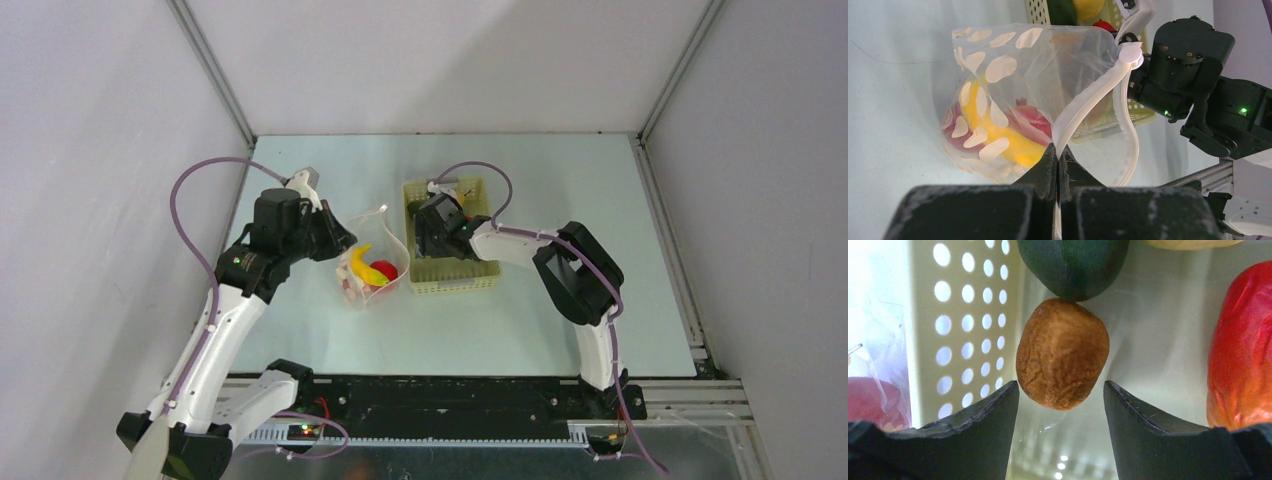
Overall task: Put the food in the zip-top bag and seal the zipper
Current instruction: Pick up the fake fruit from the bin.
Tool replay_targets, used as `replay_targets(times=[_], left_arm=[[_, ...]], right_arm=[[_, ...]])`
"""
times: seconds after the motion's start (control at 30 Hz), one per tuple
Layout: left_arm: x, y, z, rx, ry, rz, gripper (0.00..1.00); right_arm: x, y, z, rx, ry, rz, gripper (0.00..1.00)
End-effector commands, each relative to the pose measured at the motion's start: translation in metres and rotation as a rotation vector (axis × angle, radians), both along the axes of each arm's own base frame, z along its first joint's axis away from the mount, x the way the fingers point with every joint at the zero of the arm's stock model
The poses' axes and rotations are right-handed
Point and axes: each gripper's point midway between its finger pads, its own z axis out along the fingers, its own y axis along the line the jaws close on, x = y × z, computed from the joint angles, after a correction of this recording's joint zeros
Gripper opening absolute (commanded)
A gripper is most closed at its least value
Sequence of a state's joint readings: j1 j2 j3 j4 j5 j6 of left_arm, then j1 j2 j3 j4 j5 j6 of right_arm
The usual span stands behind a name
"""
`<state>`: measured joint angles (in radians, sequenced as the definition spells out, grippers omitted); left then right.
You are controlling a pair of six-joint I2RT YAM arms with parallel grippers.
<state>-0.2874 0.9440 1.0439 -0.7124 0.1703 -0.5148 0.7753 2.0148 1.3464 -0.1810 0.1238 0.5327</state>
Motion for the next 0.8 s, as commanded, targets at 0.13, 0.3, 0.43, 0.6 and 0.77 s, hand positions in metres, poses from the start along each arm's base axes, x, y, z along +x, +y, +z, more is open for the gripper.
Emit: replay_targets(times=[0.13, 0.3, 0.43, 0.6, 0.77], left_arm=[[0.005, -0.003, 0.026, -0.028, -0.084, -0.022, 0.0], [0.005, -0.004, 0.027, -0.031, -0.086, -0.025, 0.0], [0.005, -0.004, 0.027, -0.032, -0.089, -0.024, 0.0], [0.005, -0.004, 0.027, -0.033, -0.087, -0.028, 0.0], [0.004, -0.005, 0.027, -0.037, -0.085, -0.03, 0.0]], right_arm=[[0.022, 0.003, 0.014, -0.004, -0.079, -0.021, 0.67], [0.034, -0.006, 0.038, -0.016, -0.152, -0.026, 0.69], [0.037, -0.012, 0.044, 0.018, -0.133, -0.109, 0.7], [0.039, -0.002, 0.045, 0.083, -0.109, -0.149, 0.73], [0.051, 0.003, 0.052, 0.108, -0.117, -0.191, 0.74]])
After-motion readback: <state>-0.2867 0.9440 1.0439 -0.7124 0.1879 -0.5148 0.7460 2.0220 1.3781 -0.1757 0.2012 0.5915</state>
